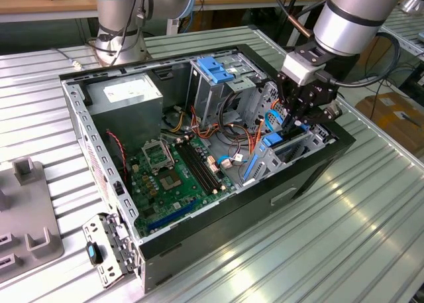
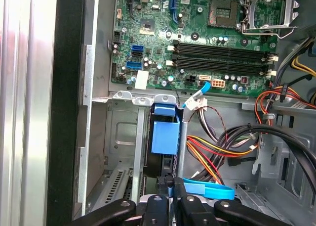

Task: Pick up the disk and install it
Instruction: 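Insert the first disk wire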

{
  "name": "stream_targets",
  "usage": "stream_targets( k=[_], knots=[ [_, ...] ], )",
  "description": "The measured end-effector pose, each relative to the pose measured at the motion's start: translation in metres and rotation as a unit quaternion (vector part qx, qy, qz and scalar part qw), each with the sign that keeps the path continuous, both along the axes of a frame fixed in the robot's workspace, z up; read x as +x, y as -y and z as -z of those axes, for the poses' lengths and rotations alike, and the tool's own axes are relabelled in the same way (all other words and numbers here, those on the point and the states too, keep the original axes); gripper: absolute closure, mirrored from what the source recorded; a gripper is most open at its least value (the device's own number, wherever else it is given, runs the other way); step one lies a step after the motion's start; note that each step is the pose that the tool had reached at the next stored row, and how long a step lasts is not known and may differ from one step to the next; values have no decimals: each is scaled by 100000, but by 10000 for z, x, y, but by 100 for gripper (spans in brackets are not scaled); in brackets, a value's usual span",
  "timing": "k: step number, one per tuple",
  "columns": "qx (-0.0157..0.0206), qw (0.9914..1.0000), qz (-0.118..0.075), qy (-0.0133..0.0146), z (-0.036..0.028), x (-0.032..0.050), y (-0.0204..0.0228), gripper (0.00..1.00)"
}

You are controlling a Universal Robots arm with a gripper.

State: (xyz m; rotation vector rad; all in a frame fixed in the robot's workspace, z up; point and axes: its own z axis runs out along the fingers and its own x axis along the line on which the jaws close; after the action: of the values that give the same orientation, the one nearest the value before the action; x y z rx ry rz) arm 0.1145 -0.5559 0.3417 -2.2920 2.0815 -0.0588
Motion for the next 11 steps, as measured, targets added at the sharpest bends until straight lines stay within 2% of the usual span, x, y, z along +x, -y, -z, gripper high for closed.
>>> stream_targets(
  k=[11],
  knots=[
    [23, 100000, -5, 1, 10, 0, 0, 84]
  ],
)
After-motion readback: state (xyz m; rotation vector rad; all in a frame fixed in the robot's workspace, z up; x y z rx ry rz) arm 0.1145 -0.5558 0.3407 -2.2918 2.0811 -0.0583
